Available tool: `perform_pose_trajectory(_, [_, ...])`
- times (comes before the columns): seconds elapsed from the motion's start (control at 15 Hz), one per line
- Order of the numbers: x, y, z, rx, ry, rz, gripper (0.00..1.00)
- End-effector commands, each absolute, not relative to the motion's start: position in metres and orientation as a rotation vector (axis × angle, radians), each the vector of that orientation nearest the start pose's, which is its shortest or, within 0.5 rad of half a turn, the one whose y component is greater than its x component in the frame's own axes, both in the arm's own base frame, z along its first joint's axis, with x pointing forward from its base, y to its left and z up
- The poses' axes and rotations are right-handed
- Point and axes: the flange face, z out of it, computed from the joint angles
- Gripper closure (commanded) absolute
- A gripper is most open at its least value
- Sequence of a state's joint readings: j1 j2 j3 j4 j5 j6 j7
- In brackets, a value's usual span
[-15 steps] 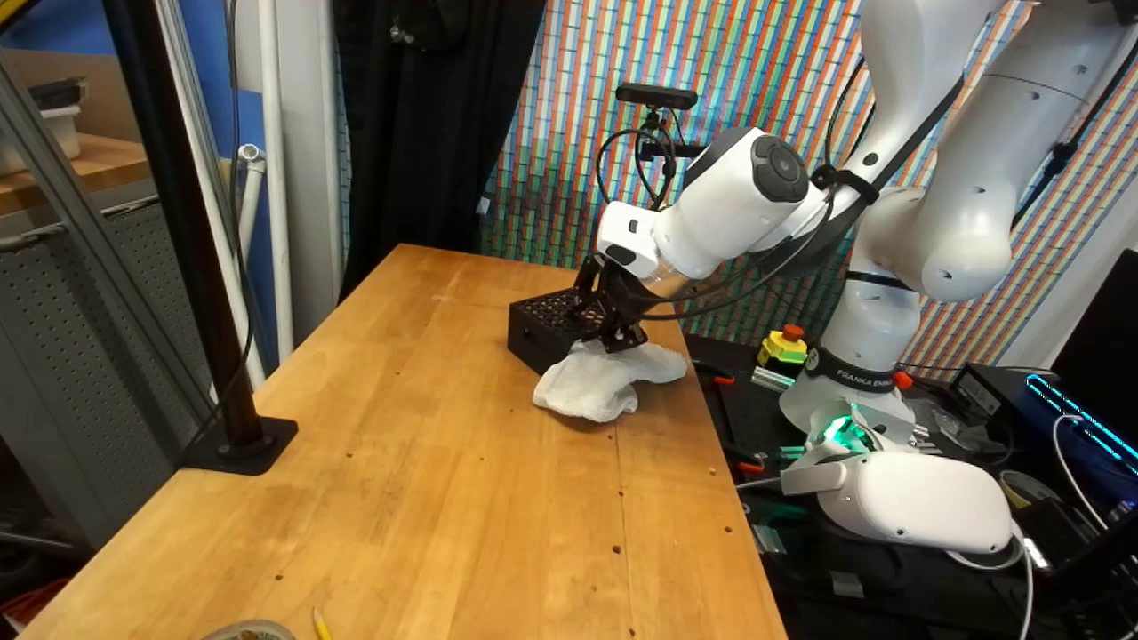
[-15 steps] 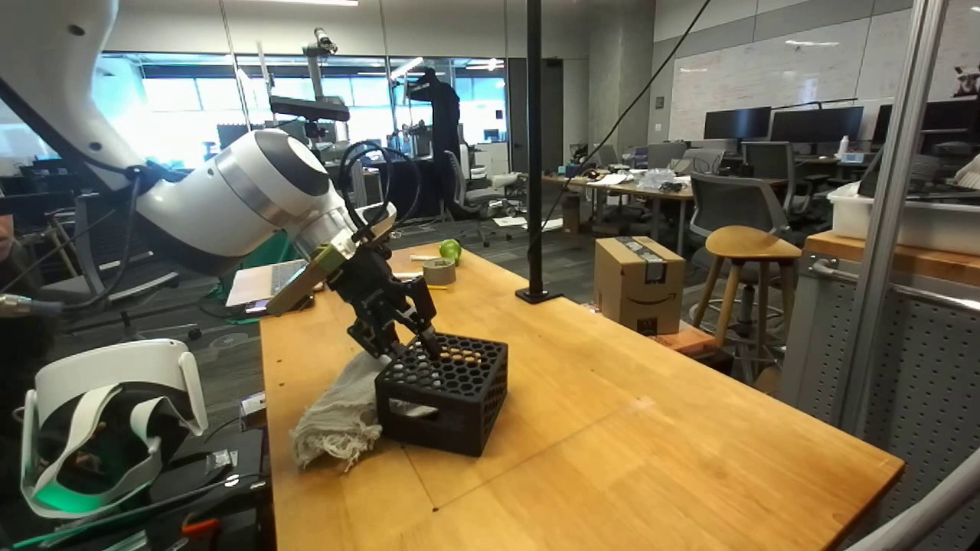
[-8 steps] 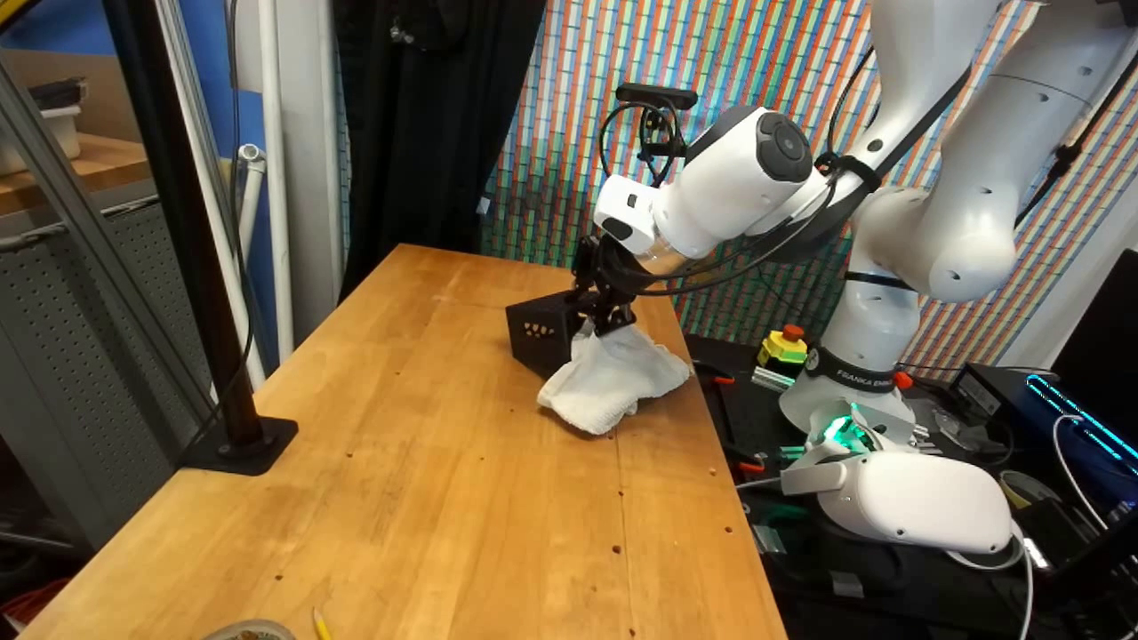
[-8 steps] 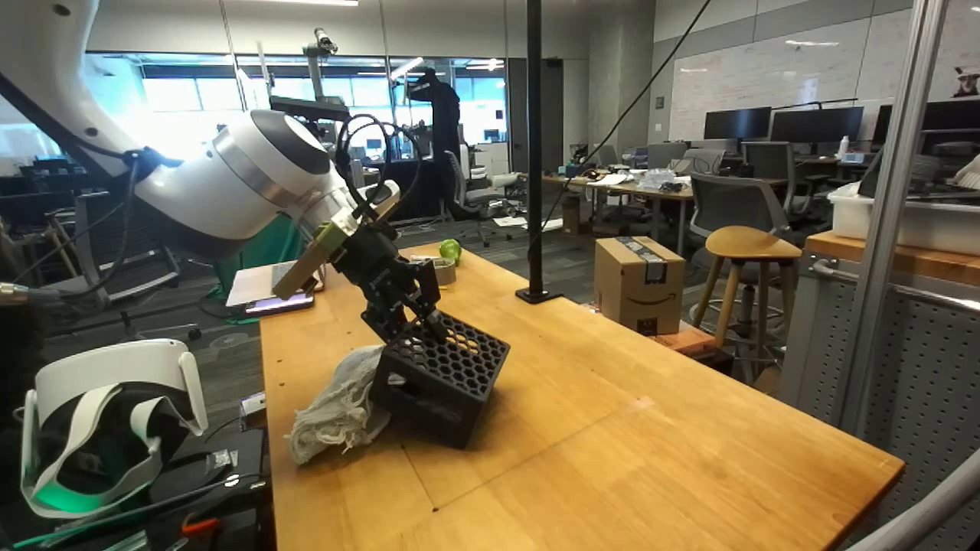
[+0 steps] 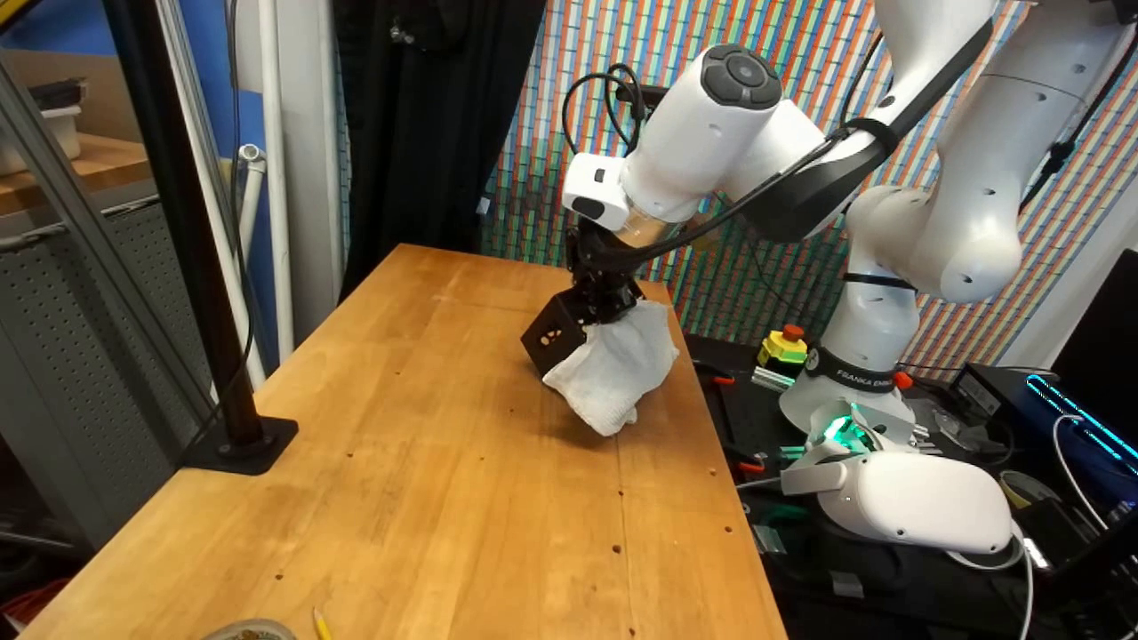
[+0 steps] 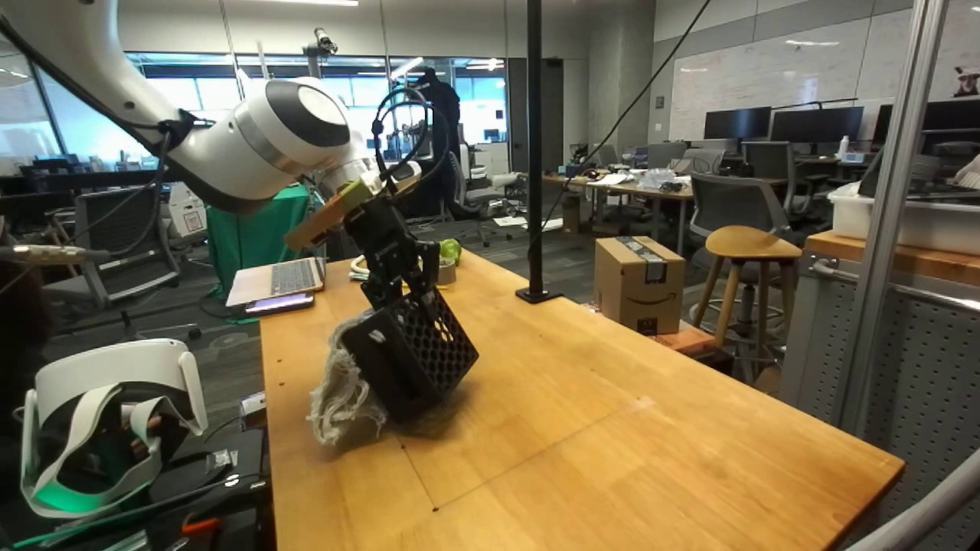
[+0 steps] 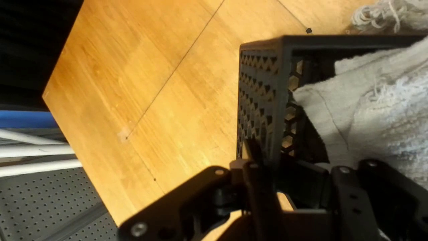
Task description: Pick up the white towel from from the table and put it in the small black basket.
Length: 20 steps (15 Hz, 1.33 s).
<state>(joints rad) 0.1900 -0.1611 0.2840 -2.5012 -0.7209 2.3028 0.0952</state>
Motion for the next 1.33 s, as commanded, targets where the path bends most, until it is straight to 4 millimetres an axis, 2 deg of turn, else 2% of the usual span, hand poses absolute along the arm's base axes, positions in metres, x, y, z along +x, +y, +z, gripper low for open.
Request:
perform_pose_trajectory(0.0, [0.44,0.215,0.343,2.324,1.136,-0.023,0.94])
perform_pose_trajectory(0.47, [0.49,0.221,0.322,2.342,1.167,-0.373,0.94])
perform_pose_trajectory(0.73, [0.522,0.212,0.318,2.38,1.193,-0.509,0.94])
perform_pose_trajectory(0.87, [0.537,0.199,0.316,2.42,1.21,-0.555,0.94])
perform_pose_trajectory(1.07, [0.549,0.169,0.315,2.528,1.257,-0.598,0.94])
perform_pose_trajectory(1.27, [0.543,0.127,0.319,2.683,1.275,-0.594,0.94])
